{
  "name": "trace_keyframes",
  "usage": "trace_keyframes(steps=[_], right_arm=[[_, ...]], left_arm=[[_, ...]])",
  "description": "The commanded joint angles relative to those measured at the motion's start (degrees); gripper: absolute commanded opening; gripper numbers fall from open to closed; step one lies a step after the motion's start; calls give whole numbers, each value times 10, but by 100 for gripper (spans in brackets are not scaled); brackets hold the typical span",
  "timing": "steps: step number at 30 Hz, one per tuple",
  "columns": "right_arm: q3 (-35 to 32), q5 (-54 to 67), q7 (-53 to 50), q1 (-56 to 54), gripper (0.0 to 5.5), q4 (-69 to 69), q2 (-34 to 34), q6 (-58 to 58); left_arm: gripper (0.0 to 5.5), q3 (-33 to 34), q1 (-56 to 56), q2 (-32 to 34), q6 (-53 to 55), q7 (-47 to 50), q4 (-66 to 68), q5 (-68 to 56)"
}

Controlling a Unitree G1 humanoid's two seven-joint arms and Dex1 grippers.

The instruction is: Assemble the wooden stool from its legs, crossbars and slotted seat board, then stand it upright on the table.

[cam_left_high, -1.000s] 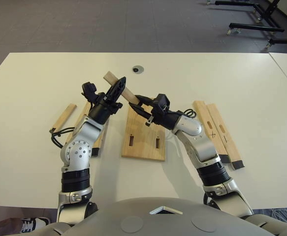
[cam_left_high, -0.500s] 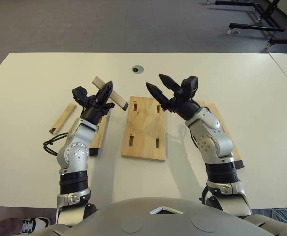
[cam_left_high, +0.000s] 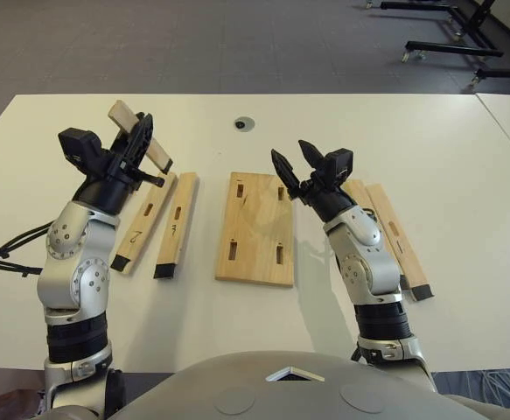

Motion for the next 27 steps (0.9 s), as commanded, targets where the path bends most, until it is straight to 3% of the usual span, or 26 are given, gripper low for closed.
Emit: trace_keyframes(steps=[1, 13, 27], right_arm=[[4, -15, -7, -4, 354, 1, 1, -7], [12, -30, -6, -16, 354, 23, 8, -22], [15, -41, -11, -27, 354, 21, 9, -24]], left_arm=[[39, 9, 29, 6, -48, -15, 68, 39], [39, 15, 36, -1, -141, -34, 159, 75], [39, 6, 83, -24, -157, -37, 167, 77]])
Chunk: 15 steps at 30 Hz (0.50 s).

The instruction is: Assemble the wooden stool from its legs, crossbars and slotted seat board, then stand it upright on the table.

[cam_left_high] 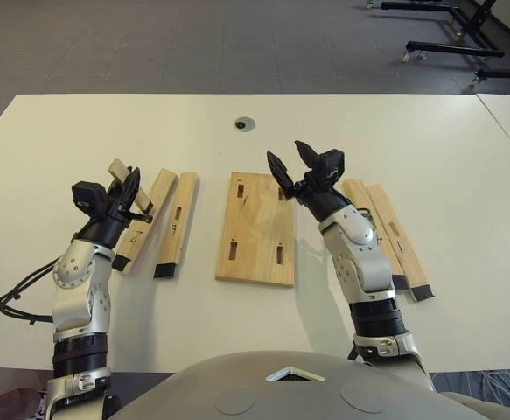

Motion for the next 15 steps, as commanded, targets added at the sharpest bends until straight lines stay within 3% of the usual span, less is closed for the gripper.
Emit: trace_keyframes(steps=[1, 15], right_arm=[[-2, -1, -5, -10, 354, -9, 2, 1], [-13, 31, 0, -29, 354, -18, 0, 31]], left_arm=[[39, -4, -6, -1, -9, -3, 16, 5], [39, 3, -37, 6, -42, -10, 77, 19]])
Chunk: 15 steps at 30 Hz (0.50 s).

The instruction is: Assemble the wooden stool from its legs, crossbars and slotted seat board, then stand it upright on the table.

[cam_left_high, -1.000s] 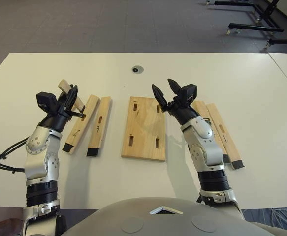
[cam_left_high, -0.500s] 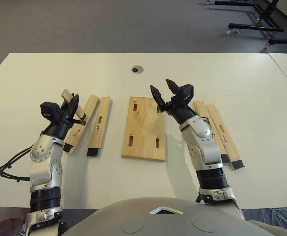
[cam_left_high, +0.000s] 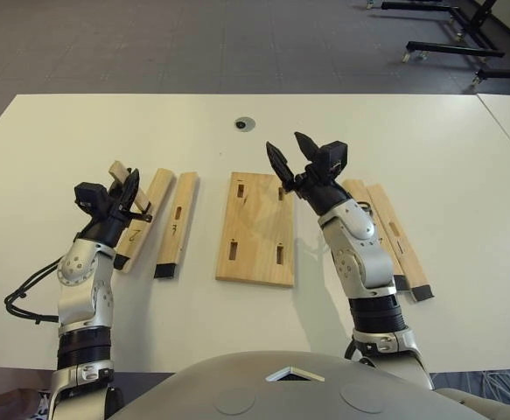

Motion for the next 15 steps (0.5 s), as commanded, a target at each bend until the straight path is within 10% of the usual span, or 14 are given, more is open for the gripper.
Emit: trace_keyframes(steps=[1, 15], right_arm=[[-2, 6, 1, -14, 354, -3, -2, 14], [-2, 0, 2, -17, 354, 2, -7, 16]], left_arm=[[39, -4, -2, 3, -8, -2, 12, 10], [39, -28, 7, 13, 37, -18, 11, -2]])
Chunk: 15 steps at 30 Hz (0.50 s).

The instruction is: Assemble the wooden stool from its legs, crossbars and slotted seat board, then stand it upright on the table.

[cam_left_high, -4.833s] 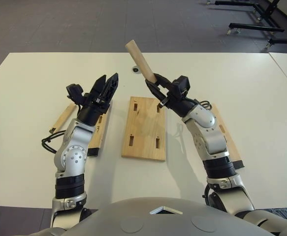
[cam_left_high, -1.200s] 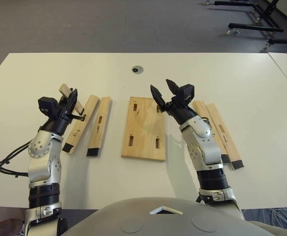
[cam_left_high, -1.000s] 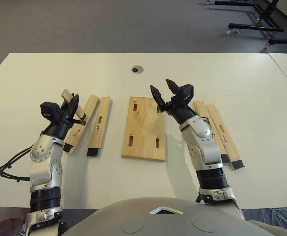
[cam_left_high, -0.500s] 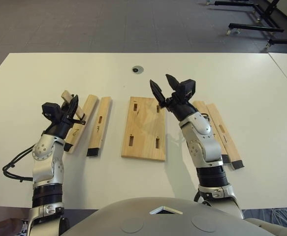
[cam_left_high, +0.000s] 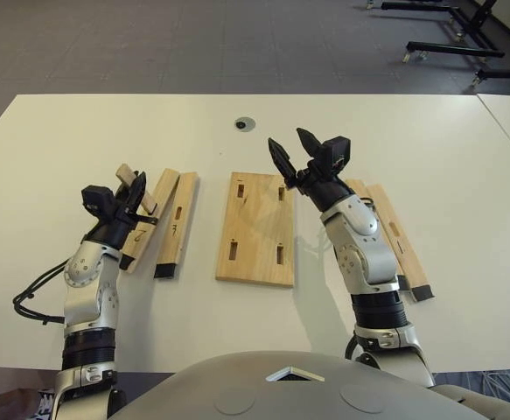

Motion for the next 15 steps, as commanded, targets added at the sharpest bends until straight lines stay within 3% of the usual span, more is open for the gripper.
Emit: trace_keyframes(steps=[1, 3, 15], right_arm=[[1, -3, -1, -7, 354, 2, -2, 7], [1, -4, -1, -8, 354, 3, -2, 7], [-2, -3, 0, -10, 354, 9, 1, 1]], left_arm=[[39, -18, 5, 18, 33, -6, 5, 21], [39, -27, 6, 22, 36, -4, -1, 29], [244, -27, -11, 18, 38, 21, -40, 39]])
